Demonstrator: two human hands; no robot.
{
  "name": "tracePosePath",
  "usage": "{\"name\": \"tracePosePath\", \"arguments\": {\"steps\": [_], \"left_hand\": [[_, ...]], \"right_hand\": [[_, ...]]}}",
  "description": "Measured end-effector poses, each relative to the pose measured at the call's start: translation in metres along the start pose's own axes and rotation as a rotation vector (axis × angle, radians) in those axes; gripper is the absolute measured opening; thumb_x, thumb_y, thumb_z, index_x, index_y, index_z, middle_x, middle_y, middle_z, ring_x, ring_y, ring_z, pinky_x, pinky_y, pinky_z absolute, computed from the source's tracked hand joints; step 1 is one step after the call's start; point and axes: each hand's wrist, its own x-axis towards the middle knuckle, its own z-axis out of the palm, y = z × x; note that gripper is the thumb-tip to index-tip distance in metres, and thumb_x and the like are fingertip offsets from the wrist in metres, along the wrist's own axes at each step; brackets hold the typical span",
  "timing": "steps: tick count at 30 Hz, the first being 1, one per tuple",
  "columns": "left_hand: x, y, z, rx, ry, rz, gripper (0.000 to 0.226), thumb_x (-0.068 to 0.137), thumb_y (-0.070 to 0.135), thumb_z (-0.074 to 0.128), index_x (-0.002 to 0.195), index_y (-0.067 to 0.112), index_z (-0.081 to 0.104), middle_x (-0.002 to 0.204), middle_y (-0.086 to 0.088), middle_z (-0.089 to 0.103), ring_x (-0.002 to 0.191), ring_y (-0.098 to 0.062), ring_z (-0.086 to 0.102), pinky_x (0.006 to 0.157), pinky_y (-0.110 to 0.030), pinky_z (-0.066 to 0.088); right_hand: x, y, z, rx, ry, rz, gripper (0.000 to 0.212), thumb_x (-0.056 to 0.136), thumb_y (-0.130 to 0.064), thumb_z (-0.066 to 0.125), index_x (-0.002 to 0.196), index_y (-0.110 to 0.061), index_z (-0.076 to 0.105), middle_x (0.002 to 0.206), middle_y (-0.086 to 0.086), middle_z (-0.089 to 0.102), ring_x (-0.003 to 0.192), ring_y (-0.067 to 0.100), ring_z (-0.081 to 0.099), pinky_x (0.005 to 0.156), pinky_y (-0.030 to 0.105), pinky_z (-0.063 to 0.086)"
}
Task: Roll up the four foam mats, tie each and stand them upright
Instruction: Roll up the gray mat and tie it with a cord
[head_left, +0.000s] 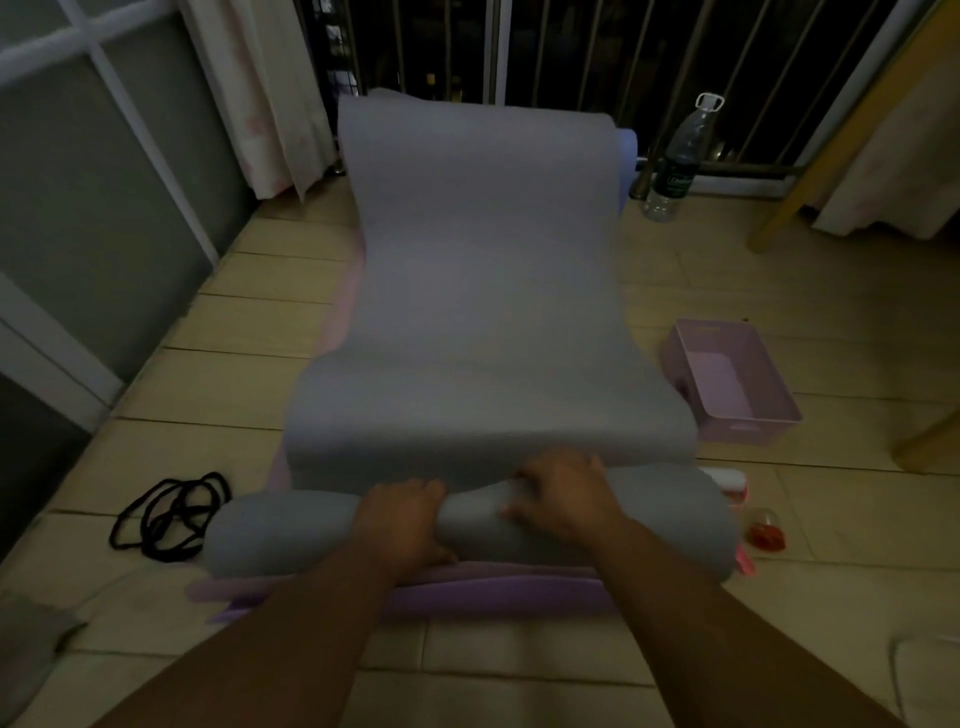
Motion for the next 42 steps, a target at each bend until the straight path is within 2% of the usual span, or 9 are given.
{"name": "tracePosePath", "arguments": {"steps": [5,10,13,21,27,32,35,39,42], "left_hand": [[0.006,0.002,-0.01,0.043,0.013,0.056,0.058,0.067,0.063,0.072,0.107,0.023,0.057,0.116,-0.002,0.066,0.109,-0.024,0.061,0.089,-0.032,0.044],[0.001,0.0,-0.002,-0.025,0.01,0.115,0.068,0.062,0.062,0.072,0.117,0.029,0.053,0.119,0.0,0.062,0.109,-0.024,0.059,0.09,-0.034,0.043],[0.003,-0.001,0.006,-0.024,0.152,0.199,0.075,0.052,0.063,0.072,0.117,0.029,0.058,0.109,0.0,0.063,0.099,-0.025,0.061,0.085,-0.038,0.047],[0.014,0.018,-0.006,-0.208,-0.254,0.012,0.051,0.073,0.051,0.073,0.114,0.023,0.064,0.115,-0.004,0.068,0.104,-0.026,0.065,0.084,-0.033,0.051],[0.031,0.013,-0.007,-0.298,-0.456,0.011,0.044,0.071,0.024,0.075,0.113,0.014,0.068,0.103,-0.008,0.069,0.091,-0.023,0.067,0.072,-0.029,0.052],[0.025,0.01,-0.008,-0.091,-0.178,0.144,0.068,0.061,0.051,0.077,0.12,0.031,0.05,0.117,0.001,0.061,0.105,-0.022,0.061,0.087,-0.034,0.049],[0.018,0.016,-0.006,-0.053,-0.206,0.135,0.066,0.068,0.051,0.076,0.123,0.028,0.05,0.123,-0.003,0.062,0.111,-0.026,0.059,0.091,-0.036,0.048],[0.022,0.013,-0.004,-0.145,-0.321,0.042,0.054,0.071,0.042,0.075,0.118,0.02,0.061,0.117,-0.007,0.067,0.105,-0.027,0.064,0.085,-0.034,0.052],[0.027,0.005,-0.008,-0.272,-0.367,-0.027,0.05,0.069,0.032,0.076,0.114,0.013,0.066,0.112,-0.01,0.069,0.097,-0.026,0.067,0.077,-0.032,0.053]], "right_hand": [[-0.007,-0.011,0.021,-0.2,-0.117,-0.081,0.084,0.061,-0.062,0.076,0.133,-0.031,0.045,0.132,0.002,0.054,0.123,0.025,0.049,0.103,0.041,0.03],[-0.008,-0.016,0.021,-0.163,-0.146,0.027,0.054,0.071,-0.05,0.075,0.117,-0.024,0.062,0.121,0.005,0.066,0.114,0.027,0.061,0.096,0.036,0.045],[-0.006,-0.018,0.021,-0.074,-0.166,0.101,0.051,0.074,-0.046,0.074,0.118,-0.022,0.064,0.123,0.007,0.066,0.113,0.028,0.062,0.093,0.035,0.049],[-0.007,-0.021,0.028,-0.102,-0.077,-0.099,0.08,0.063,-0.055,0.079,0.131,-0.032,0.043,0.13,0.001,0.058,0.12,0.024,0.055,0.097,0.037,0.036],[0.005,-0.032,0.025,-0.127,-0.207,-0.025,0.055,0.072,-0.046,0.076,0.121,-0.025,0.061,0.122,0.004,0.066,0.114,0.026,0.062,0.094,0.037,0.049],[0.015,-0.024,0.028,0.123,-0.336,0.094,0.056,0.075,-0.044,0.074,0.122,-0.016,0.064,0.119,0.01,0.067,0.107,0.029,0.065,0.085,0.031,0.051],[0.018,-0.018,0.026,0.079,-0.365,0.06,0.06,0.065,-0.046,0.079,0.118,-0.021,0.066,0.113,0.007,0.07,0.096,0.026,0.068,0.072,0.028,0.049],[0.01,-0.02,0.027,-0.028,-0.169,-0.072,0.08,0.067,-0.051,0.077,0.138,-0.034,0.044,0.132,0.003,0.059,0.119,0.027,0.057,0.098,0.036,0.044],[0.005,-0.027,0.023,-0.164,-0.051,-0.144,0.07,0.069,-0.05,0.075,0.13,-0.03,0.048,0.127,0.004,0.058,0.118,0.028,0.056,0.098,0.038,0.037]]}}
